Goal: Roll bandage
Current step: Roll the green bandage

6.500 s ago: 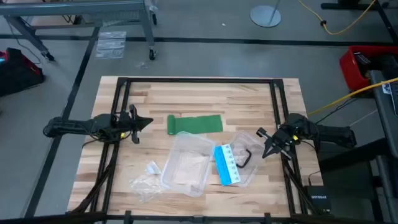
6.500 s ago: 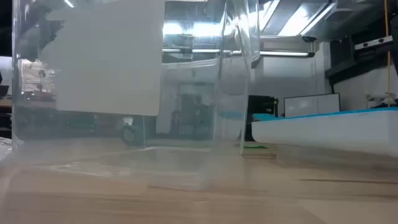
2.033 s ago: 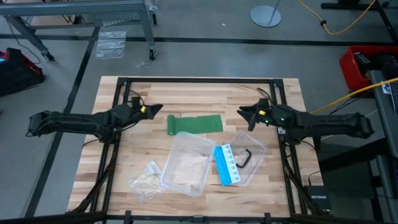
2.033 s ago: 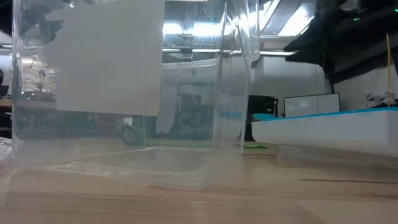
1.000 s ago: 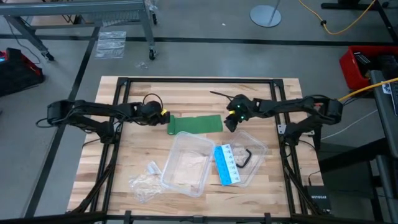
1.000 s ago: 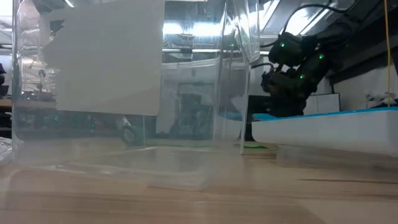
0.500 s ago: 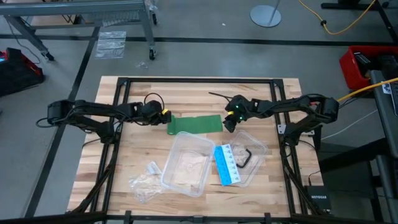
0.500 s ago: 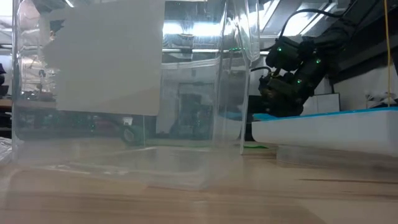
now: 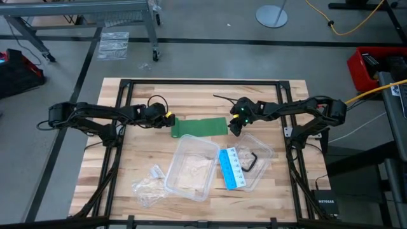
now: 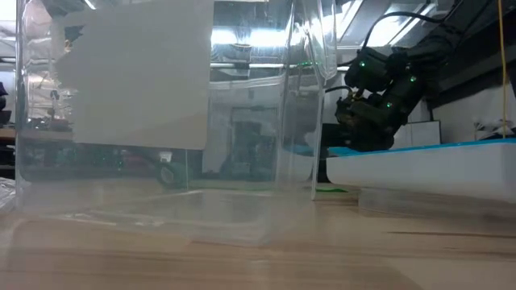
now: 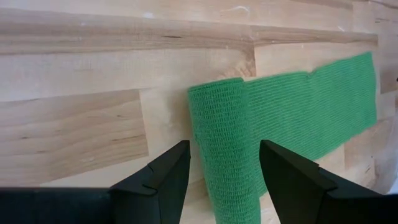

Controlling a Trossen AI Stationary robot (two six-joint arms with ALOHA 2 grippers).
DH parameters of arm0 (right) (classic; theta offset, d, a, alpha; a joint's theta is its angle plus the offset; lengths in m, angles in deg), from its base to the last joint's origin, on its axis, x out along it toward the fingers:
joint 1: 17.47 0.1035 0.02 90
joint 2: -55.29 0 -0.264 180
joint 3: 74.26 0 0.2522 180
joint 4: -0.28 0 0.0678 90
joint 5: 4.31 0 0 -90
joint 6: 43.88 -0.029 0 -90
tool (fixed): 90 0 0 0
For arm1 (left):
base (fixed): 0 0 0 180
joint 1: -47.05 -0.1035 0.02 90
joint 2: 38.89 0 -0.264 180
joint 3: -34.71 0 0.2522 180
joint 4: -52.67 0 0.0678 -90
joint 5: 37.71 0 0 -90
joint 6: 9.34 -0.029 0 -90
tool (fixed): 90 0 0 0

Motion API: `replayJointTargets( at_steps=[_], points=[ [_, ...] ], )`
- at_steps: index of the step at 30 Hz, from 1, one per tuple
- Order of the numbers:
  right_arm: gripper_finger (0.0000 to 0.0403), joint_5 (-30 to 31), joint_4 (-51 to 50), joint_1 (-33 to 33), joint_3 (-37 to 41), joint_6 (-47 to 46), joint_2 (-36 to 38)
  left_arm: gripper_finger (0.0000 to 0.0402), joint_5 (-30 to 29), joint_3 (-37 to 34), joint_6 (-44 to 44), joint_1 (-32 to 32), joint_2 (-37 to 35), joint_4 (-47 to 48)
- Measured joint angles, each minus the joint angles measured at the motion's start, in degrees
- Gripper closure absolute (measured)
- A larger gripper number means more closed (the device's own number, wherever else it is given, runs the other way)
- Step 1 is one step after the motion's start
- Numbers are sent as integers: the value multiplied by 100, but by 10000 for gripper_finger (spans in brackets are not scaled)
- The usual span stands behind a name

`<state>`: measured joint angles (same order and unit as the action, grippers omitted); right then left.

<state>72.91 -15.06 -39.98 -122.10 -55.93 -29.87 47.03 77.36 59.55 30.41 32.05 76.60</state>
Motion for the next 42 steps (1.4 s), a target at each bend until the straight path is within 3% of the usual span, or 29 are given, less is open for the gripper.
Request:
replayJointTargets(
  at_steps=[11, 19, 29, 35, 42],
  points=[
    [261, -522, -1, 0, 0, 500, 0, 226, -2, 0, 228, -228, 0, 7],
    [261, -681, -1, 0, 0, 638, 0, 308, -4, 0, 292, -331, -1, 616],
    [261, -681, 11, 0, 0, 651, 0, 395, -3, 0, 481, -98, 36, 566],
    [261, -681, 20, 0, 0, 650, 0, 394, 19, 0, 796, 196, 474, 427],
    [261, -681, 21, 0, 0, 649, 0, 398, 57, -2, 873, 342, 1067, -631]
  ],
)
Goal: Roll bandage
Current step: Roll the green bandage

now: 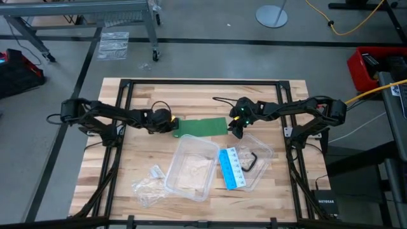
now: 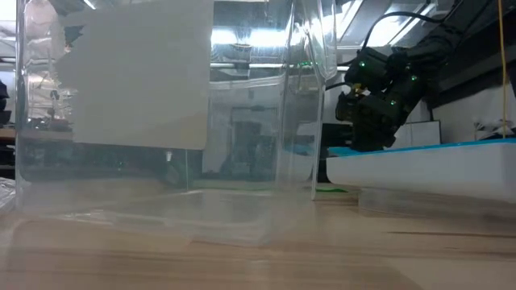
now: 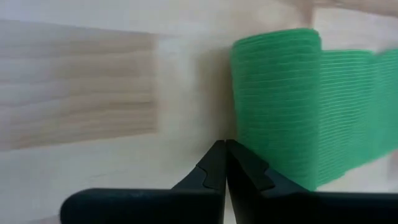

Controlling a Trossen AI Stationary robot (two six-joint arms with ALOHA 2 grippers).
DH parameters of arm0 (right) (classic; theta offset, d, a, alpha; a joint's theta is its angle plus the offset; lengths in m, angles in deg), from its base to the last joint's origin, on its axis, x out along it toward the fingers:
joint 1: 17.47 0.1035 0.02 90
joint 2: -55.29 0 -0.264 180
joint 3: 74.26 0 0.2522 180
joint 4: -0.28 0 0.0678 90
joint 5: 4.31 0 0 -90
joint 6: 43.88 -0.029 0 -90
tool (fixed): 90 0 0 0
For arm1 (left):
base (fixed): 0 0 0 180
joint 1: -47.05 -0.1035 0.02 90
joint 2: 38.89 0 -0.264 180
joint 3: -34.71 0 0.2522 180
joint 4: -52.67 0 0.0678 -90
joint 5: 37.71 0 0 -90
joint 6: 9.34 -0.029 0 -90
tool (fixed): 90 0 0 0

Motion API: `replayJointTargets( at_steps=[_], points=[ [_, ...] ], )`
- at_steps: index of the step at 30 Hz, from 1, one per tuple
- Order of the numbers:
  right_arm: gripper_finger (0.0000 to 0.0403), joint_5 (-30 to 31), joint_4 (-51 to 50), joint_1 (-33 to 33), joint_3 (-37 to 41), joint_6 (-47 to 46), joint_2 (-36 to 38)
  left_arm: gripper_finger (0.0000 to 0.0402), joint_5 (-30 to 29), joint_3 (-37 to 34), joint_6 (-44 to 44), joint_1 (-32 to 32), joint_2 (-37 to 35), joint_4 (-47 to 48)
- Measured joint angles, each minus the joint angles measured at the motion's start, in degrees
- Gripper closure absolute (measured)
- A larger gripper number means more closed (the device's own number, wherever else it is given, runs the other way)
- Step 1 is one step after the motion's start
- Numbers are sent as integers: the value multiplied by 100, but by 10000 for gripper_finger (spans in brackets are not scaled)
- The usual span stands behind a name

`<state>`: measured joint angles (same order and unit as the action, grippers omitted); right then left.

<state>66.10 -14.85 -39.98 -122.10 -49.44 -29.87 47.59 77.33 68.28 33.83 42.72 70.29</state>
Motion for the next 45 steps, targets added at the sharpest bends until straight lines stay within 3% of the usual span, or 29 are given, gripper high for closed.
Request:
replayJointTargets(
  at_steps=[9, 25, 31, 37, 41, 45],
  points=[
    [261, 2, 0, -2, 0, 0, 0, 399, 84, 2, -1, 0, 98, -745],
    [261, 15, 2, -2, 1, 5, 0, 398, 85, 4, -49, -35, 96, -1235],
    [261, 536, 144, 0, 2, 12, 1, 399, 66, 4, -310, -278, 96, -1227],
    [261, 557, 443, 4, 2, 4, 2, 401, 68, 4, -527, -346, 96, -1197],
    [282, 557, 683, 4, 2, 0, 0, 399, 68, 4, -596, -345, 96, -1170],
    [336, 604, 797, 108, 2, -3, 2, 401, 68, 4, -715, -345, 96, -1172]
  ],
)
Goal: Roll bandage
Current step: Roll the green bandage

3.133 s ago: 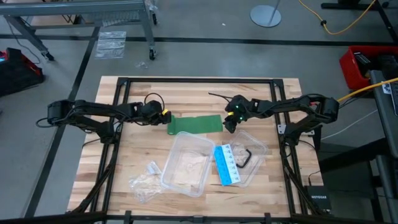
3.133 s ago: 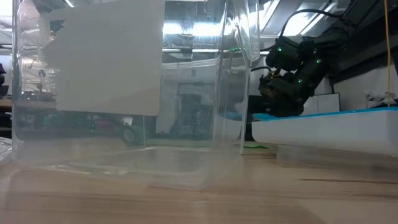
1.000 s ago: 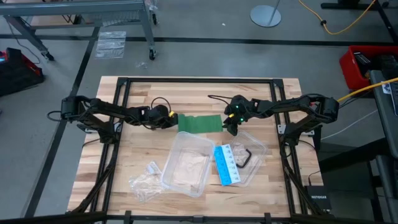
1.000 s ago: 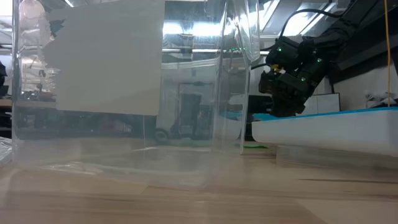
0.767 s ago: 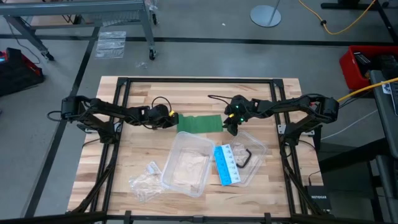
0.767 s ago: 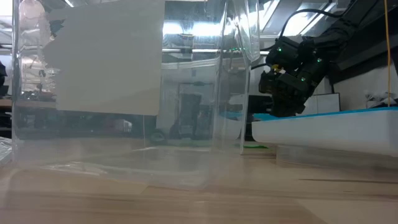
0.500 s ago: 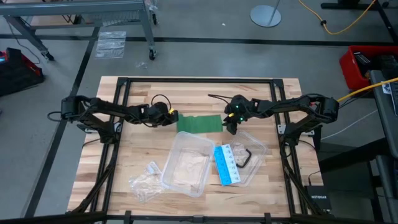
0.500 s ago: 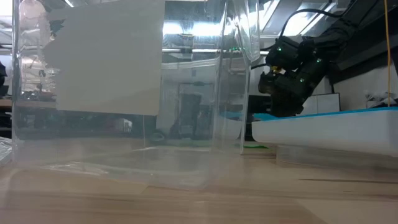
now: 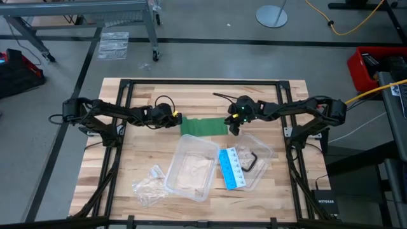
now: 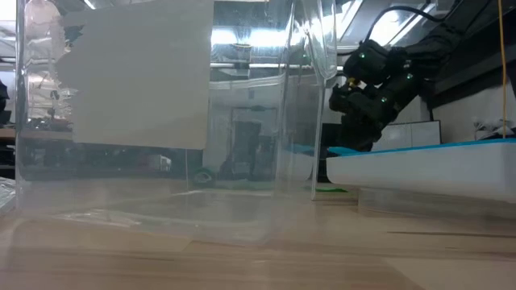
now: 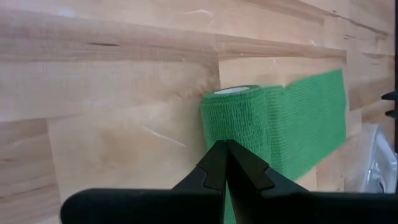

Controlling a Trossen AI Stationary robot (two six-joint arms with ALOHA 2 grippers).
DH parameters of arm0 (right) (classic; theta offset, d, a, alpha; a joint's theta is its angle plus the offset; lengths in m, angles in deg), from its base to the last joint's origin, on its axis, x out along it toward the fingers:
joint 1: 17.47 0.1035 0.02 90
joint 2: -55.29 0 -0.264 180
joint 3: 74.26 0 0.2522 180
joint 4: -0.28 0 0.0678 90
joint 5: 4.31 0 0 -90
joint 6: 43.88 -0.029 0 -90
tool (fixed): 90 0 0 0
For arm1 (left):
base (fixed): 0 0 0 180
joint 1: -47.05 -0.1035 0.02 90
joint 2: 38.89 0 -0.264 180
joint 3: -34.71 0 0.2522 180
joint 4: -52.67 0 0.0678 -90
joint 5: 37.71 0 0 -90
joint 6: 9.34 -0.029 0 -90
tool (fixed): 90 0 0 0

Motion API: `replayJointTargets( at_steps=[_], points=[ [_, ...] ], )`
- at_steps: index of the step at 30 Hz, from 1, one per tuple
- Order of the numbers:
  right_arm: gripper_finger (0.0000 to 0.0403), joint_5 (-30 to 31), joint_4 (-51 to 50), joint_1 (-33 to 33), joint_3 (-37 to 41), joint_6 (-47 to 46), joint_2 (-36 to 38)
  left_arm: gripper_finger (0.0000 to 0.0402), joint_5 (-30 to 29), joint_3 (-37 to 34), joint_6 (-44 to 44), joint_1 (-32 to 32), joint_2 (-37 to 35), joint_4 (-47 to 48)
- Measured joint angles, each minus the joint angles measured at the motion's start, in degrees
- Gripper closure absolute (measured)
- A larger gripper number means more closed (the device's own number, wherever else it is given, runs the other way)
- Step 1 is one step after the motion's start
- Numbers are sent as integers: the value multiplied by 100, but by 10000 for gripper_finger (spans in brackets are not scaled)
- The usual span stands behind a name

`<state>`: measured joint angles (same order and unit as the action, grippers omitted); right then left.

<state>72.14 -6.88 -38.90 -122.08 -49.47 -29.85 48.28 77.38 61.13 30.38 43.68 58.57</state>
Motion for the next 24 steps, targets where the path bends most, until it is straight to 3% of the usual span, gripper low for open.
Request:
replayJointTargets(
  at_steps=[5, 11, 18, 24],
  points=[
    [396, 268, 27, 316, 0, 31, 0, 398, 0, 0, -2, 0, 0, -3],
    [393, 836, 118, 591, 0, 145, -157, 398, 0, 0, -2, 0, 0, -2],
    [394, 903, 147, 644, -8, 144, -831, 398, 0, 0, -2, 0, 0, -4],
    [397, 983, 173, 646, -21, 145, -911, 398, 0, 0, -42, 0, 0, 3]
  ],
)
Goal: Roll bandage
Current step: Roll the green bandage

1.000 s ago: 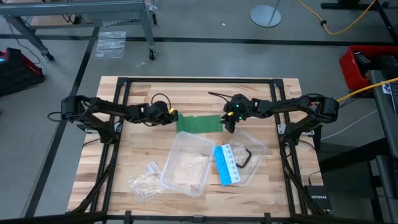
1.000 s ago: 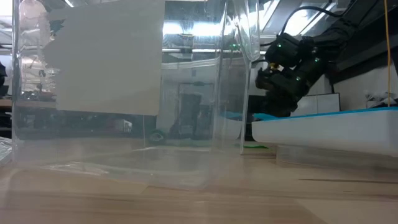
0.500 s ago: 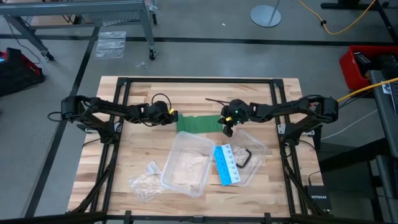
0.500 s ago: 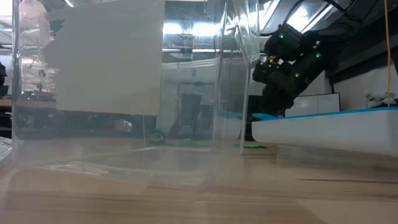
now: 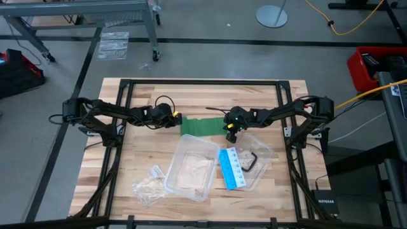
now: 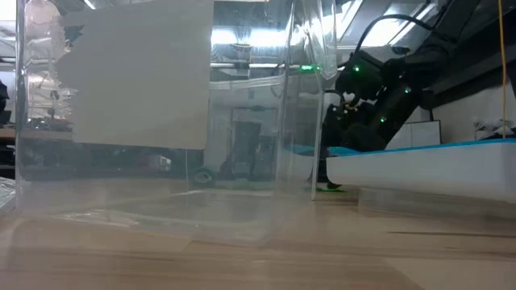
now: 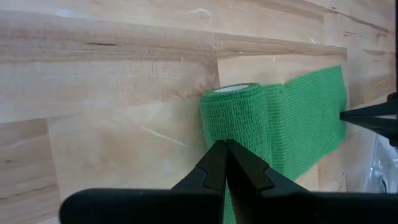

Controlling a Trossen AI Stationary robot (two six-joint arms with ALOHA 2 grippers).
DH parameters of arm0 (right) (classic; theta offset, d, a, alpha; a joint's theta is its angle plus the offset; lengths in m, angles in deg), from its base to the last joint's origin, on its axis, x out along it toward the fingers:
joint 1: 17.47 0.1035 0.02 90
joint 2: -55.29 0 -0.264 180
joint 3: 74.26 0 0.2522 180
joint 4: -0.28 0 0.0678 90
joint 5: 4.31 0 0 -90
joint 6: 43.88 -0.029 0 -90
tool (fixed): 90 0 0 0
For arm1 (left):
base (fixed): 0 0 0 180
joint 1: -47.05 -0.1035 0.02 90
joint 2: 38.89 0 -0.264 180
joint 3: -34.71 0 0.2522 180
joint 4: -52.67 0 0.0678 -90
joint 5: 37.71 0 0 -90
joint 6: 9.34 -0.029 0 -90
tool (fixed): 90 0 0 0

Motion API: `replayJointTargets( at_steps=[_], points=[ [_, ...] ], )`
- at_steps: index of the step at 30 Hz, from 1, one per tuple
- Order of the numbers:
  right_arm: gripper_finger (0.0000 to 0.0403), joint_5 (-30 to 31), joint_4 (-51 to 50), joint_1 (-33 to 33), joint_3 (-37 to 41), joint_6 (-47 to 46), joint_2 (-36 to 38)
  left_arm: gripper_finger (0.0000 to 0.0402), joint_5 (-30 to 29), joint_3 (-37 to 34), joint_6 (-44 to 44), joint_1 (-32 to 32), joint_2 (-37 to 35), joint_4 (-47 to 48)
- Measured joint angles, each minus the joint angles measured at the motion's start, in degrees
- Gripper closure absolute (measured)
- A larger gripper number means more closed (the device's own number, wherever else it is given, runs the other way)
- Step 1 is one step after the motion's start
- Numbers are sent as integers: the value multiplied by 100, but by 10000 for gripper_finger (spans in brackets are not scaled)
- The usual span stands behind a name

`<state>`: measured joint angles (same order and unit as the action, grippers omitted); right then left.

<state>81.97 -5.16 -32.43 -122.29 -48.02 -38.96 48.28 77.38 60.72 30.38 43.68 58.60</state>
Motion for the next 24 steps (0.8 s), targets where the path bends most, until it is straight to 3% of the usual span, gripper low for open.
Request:
replayJointTargets(
  at_steps=[24],
  points=[
    [397, 9, -430, -4, 10, -2, -9, 400, -58, 0, 290, 195, -1, 438]
  ],
)
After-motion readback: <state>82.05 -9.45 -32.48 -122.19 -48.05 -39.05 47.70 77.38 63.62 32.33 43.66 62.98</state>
